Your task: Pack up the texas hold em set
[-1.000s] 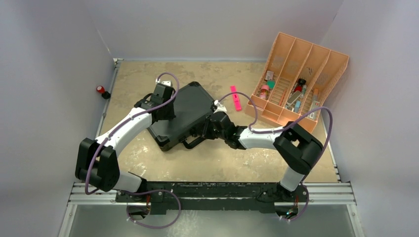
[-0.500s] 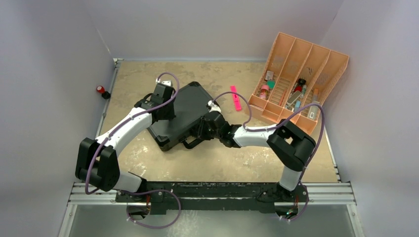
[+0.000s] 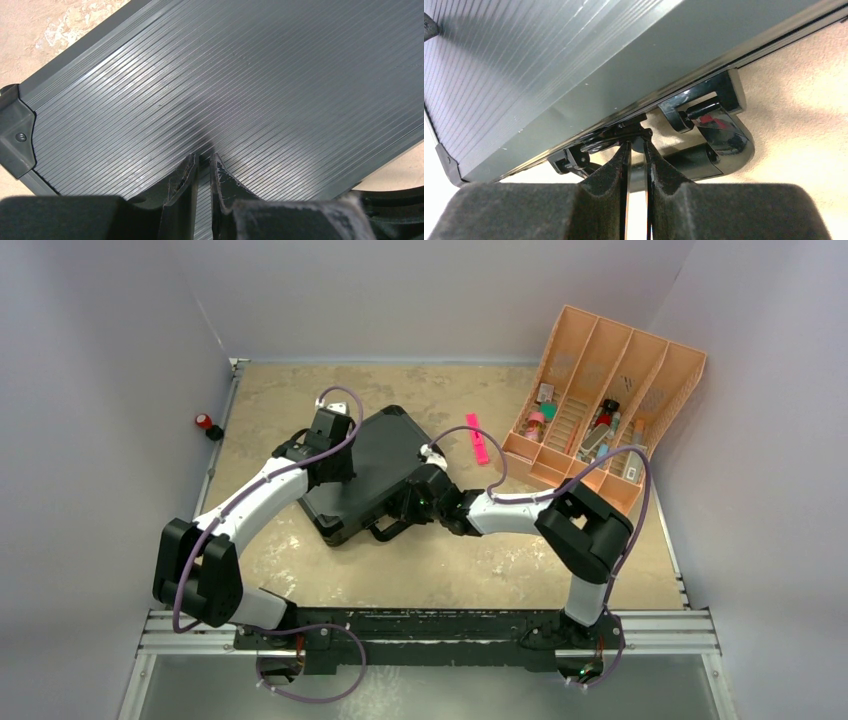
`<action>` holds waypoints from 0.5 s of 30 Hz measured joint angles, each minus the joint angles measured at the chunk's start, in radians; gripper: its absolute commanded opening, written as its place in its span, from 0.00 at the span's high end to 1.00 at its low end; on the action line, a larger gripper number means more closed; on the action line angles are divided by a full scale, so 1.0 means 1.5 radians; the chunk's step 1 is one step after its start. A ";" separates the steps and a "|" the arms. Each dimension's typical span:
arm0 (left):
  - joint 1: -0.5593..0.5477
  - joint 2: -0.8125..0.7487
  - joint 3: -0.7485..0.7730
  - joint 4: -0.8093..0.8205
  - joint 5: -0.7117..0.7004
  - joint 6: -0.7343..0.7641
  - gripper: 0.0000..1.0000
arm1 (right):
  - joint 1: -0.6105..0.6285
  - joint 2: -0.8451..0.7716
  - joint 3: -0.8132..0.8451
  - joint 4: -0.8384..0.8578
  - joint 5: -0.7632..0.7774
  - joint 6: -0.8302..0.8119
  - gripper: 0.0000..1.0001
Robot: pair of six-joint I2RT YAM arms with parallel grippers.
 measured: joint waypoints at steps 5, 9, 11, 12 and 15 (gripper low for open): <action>0.000 0.001 0.000 0.002 0.000 0.004 0.86 | 0.000 0.000 0.011 -0.026 0.020 0.008 0.88; 0.000 0.001 0.000 0.002 0.000 0.004 0.86 | 0.001 0.012 0.031 -0.053 0.029 0.007 0.91; 0.000 0.001 0.000 0.002 0.000 0.004 0.86 | 0.001 0.016 0.043 -0.070 0.030 0.006 0.91; 0.000 0.001 0.000 0.002 0.000 0.004 0.86 | 0.001 0.018 0.048 -0.077 0.030 0.005 0.91; 0.000 0.001 0.000 0.002 0.000 0.004 0.87 | 0.001 0.021 0.057 -0.090 0.028 0.000 0.92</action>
